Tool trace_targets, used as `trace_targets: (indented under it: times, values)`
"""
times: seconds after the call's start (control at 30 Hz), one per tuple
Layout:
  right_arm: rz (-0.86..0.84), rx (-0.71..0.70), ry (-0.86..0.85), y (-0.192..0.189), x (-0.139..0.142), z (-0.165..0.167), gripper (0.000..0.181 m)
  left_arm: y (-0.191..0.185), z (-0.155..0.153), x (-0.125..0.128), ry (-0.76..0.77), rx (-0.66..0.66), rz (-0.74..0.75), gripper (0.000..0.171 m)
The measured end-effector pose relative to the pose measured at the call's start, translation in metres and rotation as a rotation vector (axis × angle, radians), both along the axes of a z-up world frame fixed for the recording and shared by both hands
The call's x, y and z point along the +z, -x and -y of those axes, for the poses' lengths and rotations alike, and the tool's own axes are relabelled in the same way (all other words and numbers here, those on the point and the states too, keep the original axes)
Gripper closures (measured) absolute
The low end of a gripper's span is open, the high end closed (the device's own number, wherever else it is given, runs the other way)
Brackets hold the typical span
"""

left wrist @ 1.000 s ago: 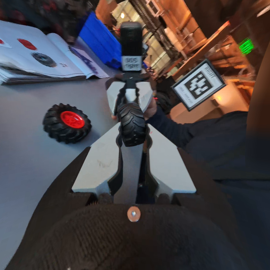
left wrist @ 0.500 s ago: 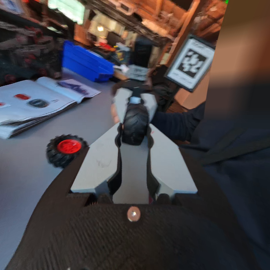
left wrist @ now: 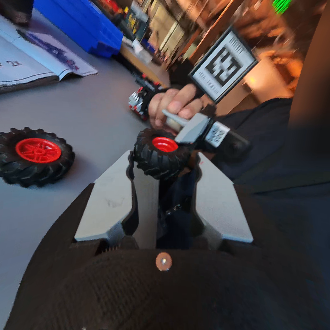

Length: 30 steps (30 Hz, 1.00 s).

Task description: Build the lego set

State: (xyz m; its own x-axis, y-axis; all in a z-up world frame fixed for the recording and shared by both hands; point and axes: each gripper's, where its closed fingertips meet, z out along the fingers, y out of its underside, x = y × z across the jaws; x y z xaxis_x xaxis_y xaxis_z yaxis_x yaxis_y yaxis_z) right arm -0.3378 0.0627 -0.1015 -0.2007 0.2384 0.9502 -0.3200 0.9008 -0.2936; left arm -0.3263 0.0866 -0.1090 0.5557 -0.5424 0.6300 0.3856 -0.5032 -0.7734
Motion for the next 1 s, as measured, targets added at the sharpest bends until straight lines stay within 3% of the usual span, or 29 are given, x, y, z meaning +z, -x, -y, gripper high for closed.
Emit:
trace_targets:
  times: [0.23, 0.37, 0.43, 0.53, 0.77, 0.83, 1.0]
  values:
    - [0.204, -0.002, -0.002, -0.005, -0.030, -0.007, 0.157, 0.005, 0.001, -0.033, 0.062, -0.022, -0.354, 0.112]
    - [0.366, 0.038, -0.089, -0.009, -0.058, -0.008, 0.170, 0.009, 0.004, -0.056, 0.123, -0.085, -0.537, 0.112]
    - [0.461, 0.036, -0.126, -0.010, -0.068, -0.007, 0.169, 0.008, 0.005, -0.065, 0.160, -0.120, -0.575, 0.113]
    - [0.468, 0.011, -0.155, -0.009, -0.068, -0.010, 0.177, 0.012, 0.006, -0.068, 0.185, -0.120, -0.570, 0.113]
    - [0.445, -0.018, -0.092, 0.001, -0.068, -0.007, 0.152, 0.015, 0.013, -0.074, 0.182, -0.143, -0.634, 0.113]
    - [0.479, 0.010, -0.092, -0.002, -0.070, -0.004, 0.162, 0.015, 0.014, -0.075, 0.180, -0.142, -0.639, 0.113]
    - [0.537, 0.042, -0.163, -0.003, -0.072, -0.002, 0.165, 0.015, 0.015, -0.076, 0.163, -0.156, -0.672, 0.113]
